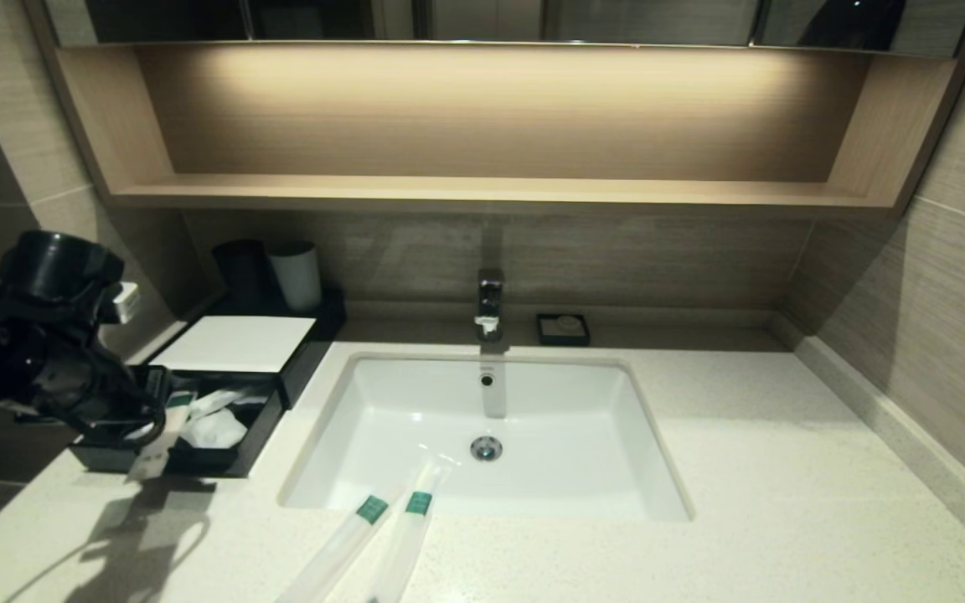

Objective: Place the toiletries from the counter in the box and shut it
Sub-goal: Place the bathroom toiletry into the drawer

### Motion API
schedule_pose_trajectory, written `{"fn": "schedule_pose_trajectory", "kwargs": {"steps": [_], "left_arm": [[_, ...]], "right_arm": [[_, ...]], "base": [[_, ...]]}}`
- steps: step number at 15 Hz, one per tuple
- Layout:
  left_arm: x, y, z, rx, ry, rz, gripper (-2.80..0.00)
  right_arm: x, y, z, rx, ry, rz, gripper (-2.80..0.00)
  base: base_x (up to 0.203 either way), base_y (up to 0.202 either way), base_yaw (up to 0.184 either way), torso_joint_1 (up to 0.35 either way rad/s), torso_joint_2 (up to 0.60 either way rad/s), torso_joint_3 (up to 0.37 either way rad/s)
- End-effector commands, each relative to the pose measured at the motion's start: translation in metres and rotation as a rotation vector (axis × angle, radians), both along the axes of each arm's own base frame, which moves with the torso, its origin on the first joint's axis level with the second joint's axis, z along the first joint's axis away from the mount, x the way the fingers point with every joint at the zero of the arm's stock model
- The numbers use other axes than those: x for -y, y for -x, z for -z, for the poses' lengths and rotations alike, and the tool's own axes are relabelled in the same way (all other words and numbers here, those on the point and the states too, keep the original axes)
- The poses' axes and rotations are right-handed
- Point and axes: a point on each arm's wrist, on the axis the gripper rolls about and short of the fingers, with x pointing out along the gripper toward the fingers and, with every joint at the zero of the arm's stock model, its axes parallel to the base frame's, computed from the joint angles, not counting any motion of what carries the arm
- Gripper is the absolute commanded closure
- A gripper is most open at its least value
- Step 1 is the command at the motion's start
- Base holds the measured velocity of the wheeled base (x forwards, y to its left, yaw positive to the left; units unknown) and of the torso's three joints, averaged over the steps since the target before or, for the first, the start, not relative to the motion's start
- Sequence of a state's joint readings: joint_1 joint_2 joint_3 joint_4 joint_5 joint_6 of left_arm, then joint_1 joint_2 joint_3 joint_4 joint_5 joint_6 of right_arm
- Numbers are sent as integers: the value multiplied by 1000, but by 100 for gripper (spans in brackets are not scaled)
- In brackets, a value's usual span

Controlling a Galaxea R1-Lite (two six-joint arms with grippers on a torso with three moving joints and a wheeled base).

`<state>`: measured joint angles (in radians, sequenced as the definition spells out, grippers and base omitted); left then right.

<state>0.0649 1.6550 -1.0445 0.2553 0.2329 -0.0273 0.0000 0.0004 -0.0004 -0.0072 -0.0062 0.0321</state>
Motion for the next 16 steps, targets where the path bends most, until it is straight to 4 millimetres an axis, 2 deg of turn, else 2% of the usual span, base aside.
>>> {"fn": "schedule_pose_trajectory", "kwargs": {"steps": [1, 9, 16], "left_arm": [[0, 5, 10, -36, 10, -10, 0], [1, 19, 44, -169, 33, -43, 0], [1, 27, 55, -216, 39, -41, 0]], "right_arm": [[0, 0, 0, -1, 0, 0, 0], [0, 0, 0, -1, 0, 0, 0], [0, 0, 0, -1, 0, 0, 0]], "base": [[0, 0, 0, 0, 0, 0], [0, 0, 0, 0, 0, 0], [0, 0, 0, 0, 0, 0]]}}
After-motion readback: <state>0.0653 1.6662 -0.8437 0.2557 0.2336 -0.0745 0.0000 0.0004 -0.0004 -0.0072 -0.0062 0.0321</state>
